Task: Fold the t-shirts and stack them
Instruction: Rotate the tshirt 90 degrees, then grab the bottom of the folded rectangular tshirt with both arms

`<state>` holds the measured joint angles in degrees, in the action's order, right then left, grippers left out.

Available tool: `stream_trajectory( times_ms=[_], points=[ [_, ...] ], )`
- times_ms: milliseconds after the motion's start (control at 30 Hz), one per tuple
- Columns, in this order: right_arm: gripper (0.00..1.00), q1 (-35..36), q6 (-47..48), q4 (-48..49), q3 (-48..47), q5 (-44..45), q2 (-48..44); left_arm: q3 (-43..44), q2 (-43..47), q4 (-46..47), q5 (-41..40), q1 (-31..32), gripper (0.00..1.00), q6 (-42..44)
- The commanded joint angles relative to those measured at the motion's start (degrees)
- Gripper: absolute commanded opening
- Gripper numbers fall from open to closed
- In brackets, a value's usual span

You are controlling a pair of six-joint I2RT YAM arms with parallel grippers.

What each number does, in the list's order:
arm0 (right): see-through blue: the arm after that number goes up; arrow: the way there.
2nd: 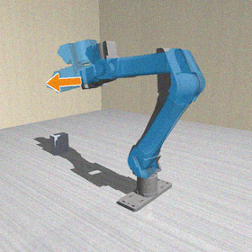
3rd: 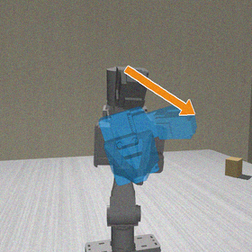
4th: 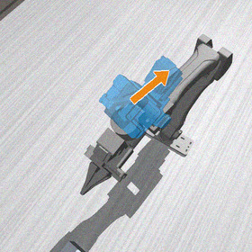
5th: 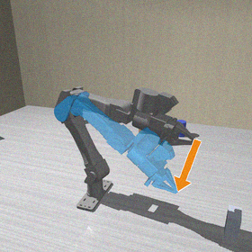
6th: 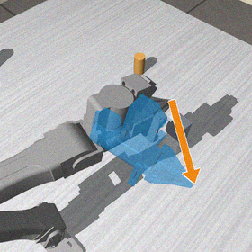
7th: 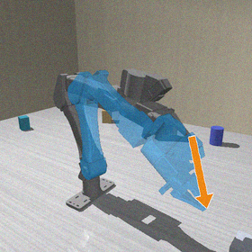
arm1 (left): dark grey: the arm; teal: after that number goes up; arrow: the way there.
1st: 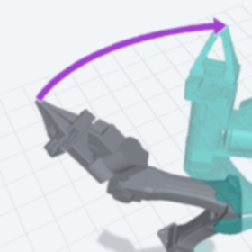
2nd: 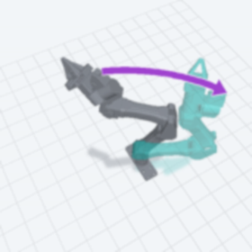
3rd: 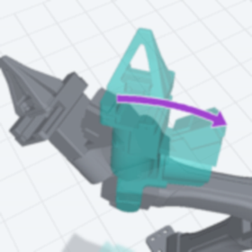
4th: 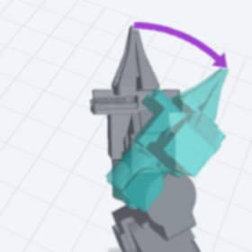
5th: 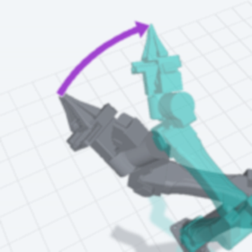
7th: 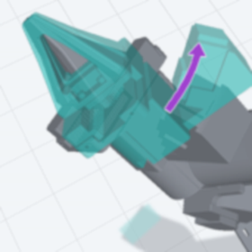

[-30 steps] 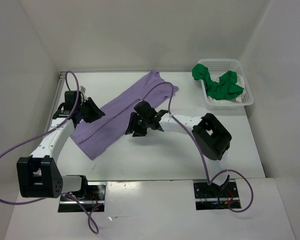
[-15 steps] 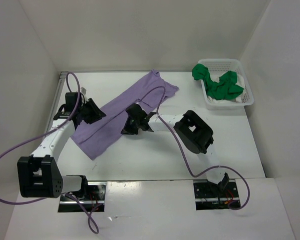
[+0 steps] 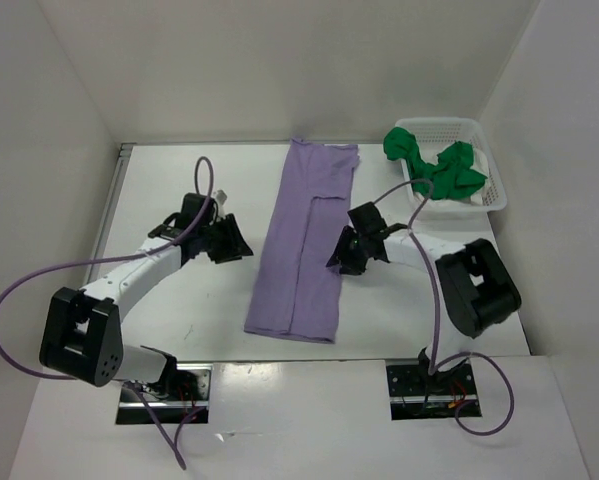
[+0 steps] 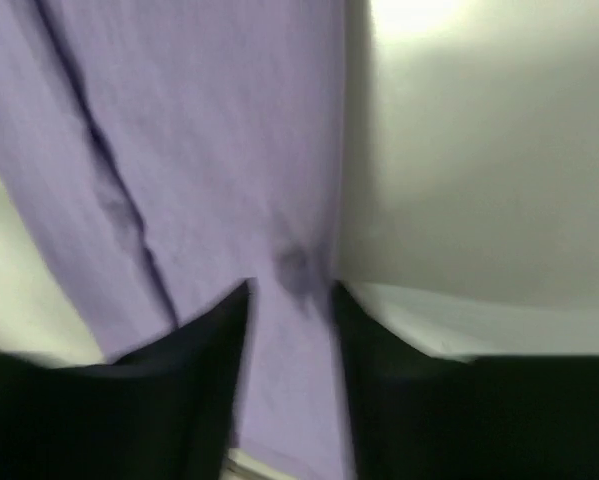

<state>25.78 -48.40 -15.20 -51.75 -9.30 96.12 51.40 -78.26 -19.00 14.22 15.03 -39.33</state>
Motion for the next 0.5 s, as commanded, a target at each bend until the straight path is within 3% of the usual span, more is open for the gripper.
stream_trajectory(
  times_ms=[0, 267, 467],
  points=[
    [0.54, 1.82, 1.32, -4.4, 3.13, -1.86, -8.65, -2.26, -0.58, -0.59, 0.03, 4.12, 0.47, -1.36],
    [0.58, 2.51, -9.94, -8.88, 17.8, -1.67, -27.63, -8.15, 2.93, -8.67, -1.02, 9.04, 0.59, -1.88],
    [0.58, 14.64, -22.24, -6.34, 26.08, -3.0, -34.59, -10.18, 4.25, -12.02, -1.56, 11.6, 0.65, -8.2]
  ],
)
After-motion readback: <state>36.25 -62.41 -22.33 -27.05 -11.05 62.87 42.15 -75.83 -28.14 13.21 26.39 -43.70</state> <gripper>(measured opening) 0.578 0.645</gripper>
